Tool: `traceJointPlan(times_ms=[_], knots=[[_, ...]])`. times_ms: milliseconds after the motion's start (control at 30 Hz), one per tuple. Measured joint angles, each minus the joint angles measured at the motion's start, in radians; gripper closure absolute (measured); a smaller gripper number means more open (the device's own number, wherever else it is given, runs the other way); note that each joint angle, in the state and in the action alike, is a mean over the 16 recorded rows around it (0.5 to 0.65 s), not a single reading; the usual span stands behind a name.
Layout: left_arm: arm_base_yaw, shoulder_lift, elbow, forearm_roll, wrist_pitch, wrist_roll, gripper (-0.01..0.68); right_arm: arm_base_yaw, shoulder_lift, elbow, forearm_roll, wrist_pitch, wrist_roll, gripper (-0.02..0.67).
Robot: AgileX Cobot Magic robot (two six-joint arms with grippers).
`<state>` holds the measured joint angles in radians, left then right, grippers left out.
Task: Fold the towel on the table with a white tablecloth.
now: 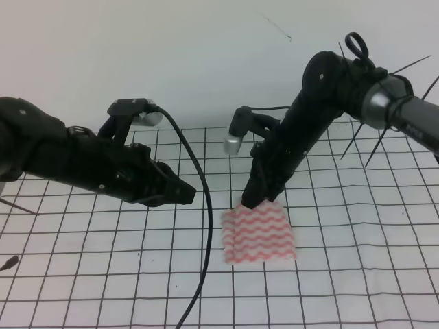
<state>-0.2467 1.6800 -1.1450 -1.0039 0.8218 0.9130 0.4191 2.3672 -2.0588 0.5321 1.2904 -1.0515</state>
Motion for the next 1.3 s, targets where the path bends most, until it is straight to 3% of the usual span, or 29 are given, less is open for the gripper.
traceJointPlan(times_ms=[233, 633, 1133, 1300], knots=[[0.000, -0.001, 0.000, 0.000, 0.001, 0.007, 0.674, 0.000, -0.004, -0.006, 0.061, 0.028, -0.049, 0.650], [0.000, -0.002, 0.000, 0.000, -0.003, 0.009, 0.674, 0.004, -0.006, -0.005, 0.099, 0.028, -0.070, 0.647], [0.000, -0.002, 0.000, 0.000, -0.010, 0.010, 0.674, 0.021, -0.082, -0.004, -0.005, 0.027, -0.028, 0.428], [0.000, -0.002, 0.000, 0.000, -0.007, 0.005, 0.674, 0.034, -0.135, 0.004, -0.088, 0.025, -0.001, 0.405]])
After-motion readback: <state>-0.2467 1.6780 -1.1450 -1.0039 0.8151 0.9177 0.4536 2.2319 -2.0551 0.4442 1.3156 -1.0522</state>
